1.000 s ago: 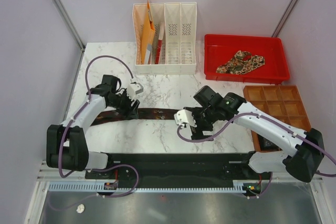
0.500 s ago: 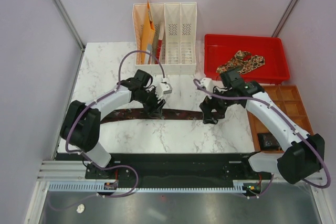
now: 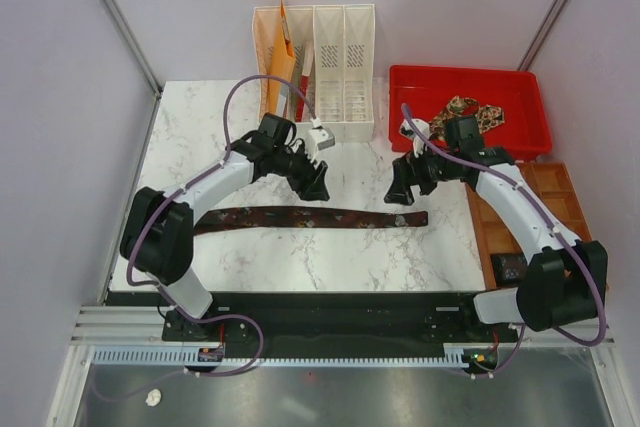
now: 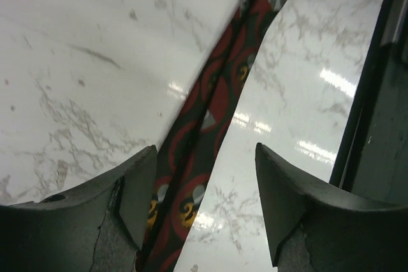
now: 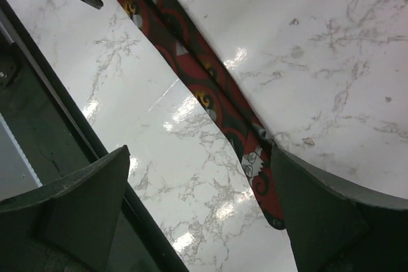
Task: Roll the ties
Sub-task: Flatten out the tie at the center of the board.
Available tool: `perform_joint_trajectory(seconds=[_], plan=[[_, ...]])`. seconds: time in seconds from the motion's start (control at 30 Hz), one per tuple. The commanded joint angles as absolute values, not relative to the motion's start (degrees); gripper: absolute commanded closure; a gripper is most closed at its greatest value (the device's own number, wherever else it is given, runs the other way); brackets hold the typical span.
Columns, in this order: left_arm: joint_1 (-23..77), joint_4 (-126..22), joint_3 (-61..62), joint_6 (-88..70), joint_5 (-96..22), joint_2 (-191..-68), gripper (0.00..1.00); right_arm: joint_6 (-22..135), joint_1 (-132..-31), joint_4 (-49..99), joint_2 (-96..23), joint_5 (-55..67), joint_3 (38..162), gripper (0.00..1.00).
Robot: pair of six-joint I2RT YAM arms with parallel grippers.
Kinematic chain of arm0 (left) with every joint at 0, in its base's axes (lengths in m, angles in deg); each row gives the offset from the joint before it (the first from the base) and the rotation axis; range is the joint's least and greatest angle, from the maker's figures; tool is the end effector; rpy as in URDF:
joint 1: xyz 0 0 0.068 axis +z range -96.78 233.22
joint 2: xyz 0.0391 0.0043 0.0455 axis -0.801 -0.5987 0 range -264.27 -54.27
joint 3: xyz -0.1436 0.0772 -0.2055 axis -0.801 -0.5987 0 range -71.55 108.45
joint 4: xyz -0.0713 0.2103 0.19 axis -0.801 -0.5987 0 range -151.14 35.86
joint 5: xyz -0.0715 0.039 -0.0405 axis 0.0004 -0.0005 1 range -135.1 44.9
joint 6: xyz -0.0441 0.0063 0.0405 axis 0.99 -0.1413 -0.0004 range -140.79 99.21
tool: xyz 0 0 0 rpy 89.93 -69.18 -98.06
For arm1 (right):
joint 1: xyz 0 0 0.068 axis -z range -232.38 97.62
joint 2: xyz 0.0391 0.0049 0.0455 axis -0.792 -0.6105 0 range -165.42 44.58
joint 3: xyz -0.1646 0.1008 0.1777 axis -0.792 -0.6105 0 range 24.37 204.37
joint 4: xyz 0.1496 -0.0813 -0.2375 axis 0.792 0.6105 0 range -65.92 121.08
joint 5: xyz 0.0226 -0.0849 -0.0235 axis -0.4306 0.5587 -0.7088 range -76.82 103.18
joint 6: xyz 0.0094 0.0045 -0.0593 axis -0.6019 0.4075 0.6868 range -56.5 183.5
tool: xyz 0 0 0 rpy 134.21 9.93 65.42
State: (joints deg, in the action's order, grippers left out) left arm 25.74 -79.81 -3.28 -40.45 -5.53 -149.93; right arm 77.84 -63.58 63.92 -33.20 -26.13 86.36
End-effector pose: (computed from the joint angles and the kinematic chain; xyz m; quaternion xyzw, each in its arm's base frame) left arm 0.3277 -0.2025 0.2044 0.4552 0.7752 -0.3406 0.2756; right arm 0.2997 0.0882 0.2536 -0.2958 0.8554 0.3135 0.2871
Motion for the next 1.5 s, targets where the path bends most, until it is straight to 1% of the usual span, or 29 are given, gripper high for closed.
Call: perform_joint_trajectory(seconds=[0.0, 0.07, 0.1, 0.13, 0.2, 0.23, 0.27, 0.33, 0.37, 0.4, 0.47, 0.53, 0.6, 0.7, 0.73, 0.77, 0.83, 0.93, 1.03, 1.07, 1.1, 1.13, 1.2, 1.23, 1.27, 1.3, 1.37, 1.47], plan=[[25.2, -70.0, -0.9, -26.1, -0.5, -146.6, 0.30, 78.0, -64.5, 61.0, -35.7, -31.4, 90.3, 0.02], [25.2, -69.3, -2.0, -25.8, -1.9, -146.3, 0.27, 81.8, -64.5, 66.6, -35.7, -33.6, 90.9, 0.02], [25.1, -68.7, -2.5, -25.4, -1.9, -145.5, 0.27, 84.5, -64.5, 68.4, -35.4, -38.4, 91.2, 0.02], [25.1, -67.5, -2.9, -24.4, -1.9, -145.2, 0.26, 84.7, -65.0, 69.0, -35.1, -41.4, 91.2, 0.02], [25.1, -61.0, -5.4, -17.2, -1.8, -143.8, 0.23, 83.2, -67.5, 67.4, -34.3, -45.0, 91.2, 0.02], [25.1, -58.6, -6.5, -14.6, -1.2, -142.6, 0.22, 82.1, -71.1, 66.5, -33.9, -46.9, 90.9, 0.02], [25.0, -52.3, -9.0, -8.6, -1.4, -141.9, 0.15, 81.4, -73.0, 64.5, -33.8, -47.6, 90.6, 0.02], [24.2, -46.0, -12.2, -2.3, -3.1, -139.5, 0.01, 76.1, -78.2, 60.8, -34.2, -48.4, 89.8, 0.02], [23.7, -39.1, -15.3, 2.4, -4.0, -138.9, 0.00, 73.4, -79.4, 55.3, -34.2, -48.2, 88.5, 0.02], [22.3, -36.9, -16.3, 4.2, -4.2, -138.6, 0.00, 71.3, -80.4, 52.5, -34.3, -48.3, 88.0, 0.02], [21.0, -35.5, -16.6, 7.9, -5.1, -139.4, 0.00, 70.3, -83.1, 49.6, -34.8, -47.0, 88.5, 0.02], [19.7, -35.5, -16.1, 8.4, -6.1, -139.9, 0.00, 71.6, -83.8, 51.0, -35.5, -46.2, 89.8, 0.02], [19.9, -38.8, -15.7, 6.9, -7.8, -139.7, 0.00, 75.0, -82.5, 56.8, -35.0, -42.9, 91.5, 0.02], [20.3, -42.0, -15.1, 2.2, -10.2, -139.0, 0.00, 74.1, -75.2, 58.8, -33.0, -41.8, 90.2, 0.02], [20.4, -42.9, -15.7, 1.5, -10.4, -138.9, 0.00, 74.3, -71.0, 59.2, -32.6, -41.8, 90.1, 0.02], [20.4, -43.8, -15.9, -0.2, -10.8, -138.6, 0.00, 74.9, -69.5, 61.7, -32.3, -41.3, 90.7, 0.02], [20.5, -45.5, -16.8, -2.2, -11.3, -138.4, 0.00, 80.2, -66.0, 68.4, -32.3, -38.9, 91.9, 0.02], [21.1, -47.6, -17.9, -6.3, -12.2, -137.6, 0.00, 84.1, -61.3, 74.4, -32.6, -36.6, 91.5, 0.02], [21.8, -50.8, -18.5, -11.8, -12.6, -137.5, 0.00, 82.5, -56.3, 75.7, -33.9, -33.7, 89.6, 0.02], [21.8, -52.3, -18.3, -14.3, -12.6, -137.5, 0.01, 81.6, -55.0, 75.4, -35.0, -32.5, 89.1, 0.03], [21.8, -53.4, -17.9, -19.3, -12.8, -137.6, 0.04, 79.0, -53.6, 75.1, -35.7, -28.5, 88.7, 0.05], [21.8, -56.7, -18.0, -22.4, -12.9, -137.5, 0.05, 78.1, -52.8, 74.5, -37.1, -27.0, 87.9, 0.06], [21.8, -59.5, -18.5, -30.5, -13.1, -137.1, 0.05, 75.3, -50.6, 73.5, -37.9, -23.0, 87.0, 0.11], [21.8, -60.3, -19.0, -32.8, -13.2, -136.3, 0.07, 73.7, -50.0, 72.7, -38.4, -20.9, 86.2, 0.13], [21.8, -61.8, -19.4, -34.7, -13.5, -135.8, 0.08, 73.3, -49.6, 72.8, -38.7, -20.1, 85.8, 0.18], [21.8, -62.3, -20.1, -38.2, -14.2, -135.7, 0.11, 72.4, -49.5, 72.0, -38.7, -19.1, 85.5, 0.20], [21.8, -63.7, -20.7, -40.5, -15.2, -135.7, 0.13, 71.7, -49.5, 71.9, -39.2, -19.8, 84.4, 0.26], [21.8, -64.3, -21.6, -43.2, -17.7, -135.9, 0.14, 70.4, -49.5, 70.5, -40.6, -17.6, 82.8, 0.30]])
